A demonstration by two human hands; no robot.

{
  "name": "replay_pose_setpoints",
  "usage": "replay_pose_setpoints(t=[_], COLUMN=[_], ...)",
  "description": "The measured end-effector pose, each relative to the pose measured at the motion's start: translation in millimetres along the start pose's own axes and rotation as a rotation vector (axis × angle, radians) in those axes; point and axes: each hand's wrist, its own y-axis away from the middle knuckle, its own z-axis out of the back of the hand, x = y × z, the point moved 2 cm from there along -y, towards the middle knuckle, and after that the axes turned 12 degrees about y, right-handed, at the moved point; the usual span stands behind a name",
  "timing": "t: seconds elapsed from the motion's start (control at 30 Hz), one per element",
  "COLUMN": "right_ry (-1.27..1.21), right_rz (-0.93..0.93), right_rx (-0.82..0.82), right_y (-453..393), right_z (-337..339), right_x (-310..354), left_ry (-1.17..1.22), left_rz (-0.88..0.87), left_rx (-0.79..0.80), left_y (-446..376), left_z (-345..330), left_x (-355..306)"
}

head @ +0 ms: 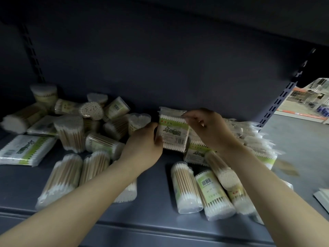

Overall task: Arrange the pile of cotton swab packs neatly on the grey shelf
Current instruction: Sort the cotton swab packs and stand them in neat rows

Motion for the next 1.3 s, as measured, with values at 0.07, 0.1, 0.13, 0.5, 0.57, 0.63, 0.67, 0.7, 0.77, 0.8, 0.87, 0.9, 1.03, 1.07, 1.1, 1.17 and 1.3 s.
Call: replay_pose_setpoints(t=[0.07,0.1,0.13,0.5,0.57,0.63,0.67,0.7,0.77,0.8,0.87,0.9,1.03,1.07,1.1,1.17,1.3], right_ry=[-0.010,-0.016,-0.023,-0.046,-0.019,0.023,0.048,0.071,0.107,0.119,0.154,0.178,0.268,0.287,0.301,0.277,0.225], right_rz=[0.012,0.018,0.027,0.017,-0.021,-0.055,-0.069,-0.081,-0.098,-0.103,-0.114,-0.119,-0.142,-0.138,-0.138,-0.169,-0.182], right_rx=[0.003,0.005,0.009,0.108,0.106,0.095,0.088,0.082,0.068,0.063,0.071,0.084,0.211,0.254,0.301,0.373,0.401], right_y=[-0.4,-0.5,-0.6,3.4,2.9,2.2,1.9,1.4,0.4,0.2,-0.3,-0.5,-1.5,-1.2,-0.8,0.5,0.8], right_z=[-0.1,-0.3,-0.3,-6.0,-3.9,-1.5,-0.4,0.3,0.6,0.8,0.5,0.2,-2.1,-3.8,-6.5,-12.5,-23.3], right_x=[0.7,0.7,0.9,-8.0,-11.6,-15.3,-17.0,-18.7,-21.1,-21.5,-22.6,-23.4,-25.2,-25.3,-25.8,-26.4,-30.4], left_ry=[0.029,0.053,0.084,-0.064,-0.083,-0.110,-0.122,-0.136,-0.161,-0.190,-0.291,-0.362,-0.568,-0.610,-0.645,-0.681,-0.695], left_rz=[0.015,0.022,0.027,-0.133,-0.127,-0.126,-0.123,-0.118,-0.118,-0.131,-0.171,-0.187,-0.335,-0.359,-0.378,-0.402,-0.403], left_rx=[0.001,-0.003,-0.008,0.071,0.074,0.071,0.076,0.087,0.109,0.107,0.097,0.096,0.050,0.054,0.039,0.034,0.058], left_y=[-1.3,-1.7,-1.9,-12.9,-13.6,-13.4,-12.9,-12.5,-10.9,-10.6,-10.2,-10.5,-10.5,-11.6,-13.2,-17.1,-24.8], left_z=[0.8,1.2,1.6,-2.0,-4.9,-6.8,-8.1,-9.8,-11.7,-12.2,-14.1,-15.4,-20.0,-20.6,-20.9,-23.5,-27.7], left_x=[0.5,0.5,0.5,2.8,5.2,6.2,7.0,7.8,7.5,6.6,5.0,4.7,-0.2,-0.8,-1.3,0.4,-4.3])
